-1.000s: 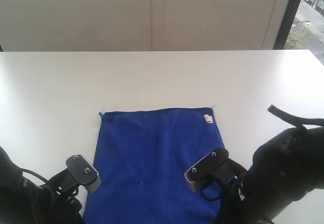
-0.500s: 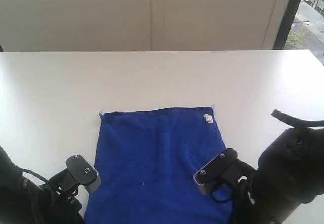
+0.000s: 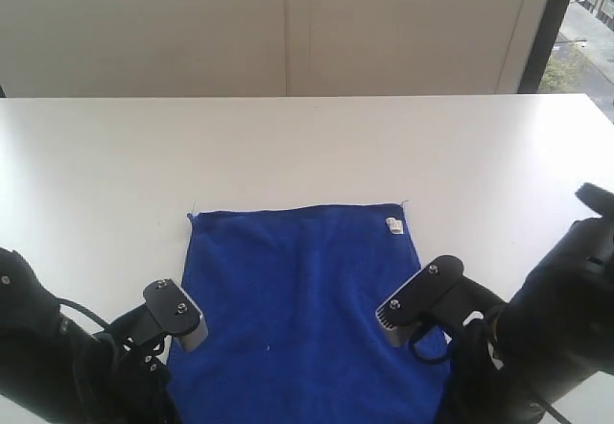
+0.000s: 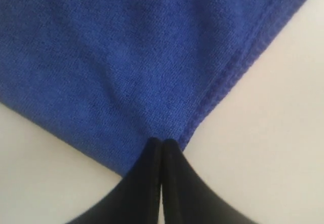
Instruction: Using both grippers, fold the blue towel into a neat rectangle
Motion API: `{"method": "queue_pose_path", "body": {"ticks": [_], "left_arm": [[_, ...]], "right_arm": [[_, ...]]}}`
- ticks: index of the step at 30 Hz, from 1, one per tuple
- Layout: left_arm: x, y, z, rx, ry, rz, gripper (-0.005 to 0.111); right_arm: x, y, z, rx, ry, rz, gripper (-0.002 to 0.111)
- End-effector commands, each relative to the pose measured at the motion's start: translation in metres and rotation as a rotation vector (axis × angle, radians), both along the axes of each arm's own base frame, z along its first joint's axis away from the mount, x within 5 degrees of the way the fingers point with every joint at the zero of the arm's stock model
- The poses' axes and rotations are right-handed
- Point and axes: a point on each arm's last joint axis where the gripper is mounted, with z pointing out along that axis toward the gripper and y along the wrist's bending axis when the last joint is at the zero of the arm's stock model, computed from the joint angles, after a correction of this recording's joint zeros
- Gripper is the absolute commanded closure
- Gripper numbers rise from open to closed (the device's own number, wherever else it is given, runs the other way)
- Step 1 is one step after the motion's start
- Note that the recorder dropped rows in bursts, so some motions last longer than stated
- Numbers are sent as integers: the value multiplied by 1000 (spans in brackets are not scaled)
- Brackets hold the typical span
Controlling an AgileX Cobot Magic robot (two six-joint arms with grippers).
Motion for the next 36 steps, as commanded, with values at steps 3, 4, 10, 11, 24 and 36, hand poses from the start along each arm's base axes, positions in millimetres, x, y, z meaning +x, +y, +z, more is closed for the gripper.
{"method": "queue_pose_path", "body": {"ticks": [3,4,10,11,24,36], "left_arm": [[-6,3,-4,26,6,-37,107],[-6,5,-6,37,3,-30,107],[-9,9,-11,57,3,-11,107],[-10,10,-12,61,6,-10,107],[-10,6,-6,27,33,-5,107],[39,-12,67,-133,-395,126,107]], "right_arm": [[6,1,-16,-30,47,0,108],[6,2,-19,-37,57,0,108],[2,-1,-30,-73,100,6,108],[2,-2,-32,-79,107,8,108],[3,-1,-26,-61,77,3,108],[42,10,57,27,-290,80,108]]}}
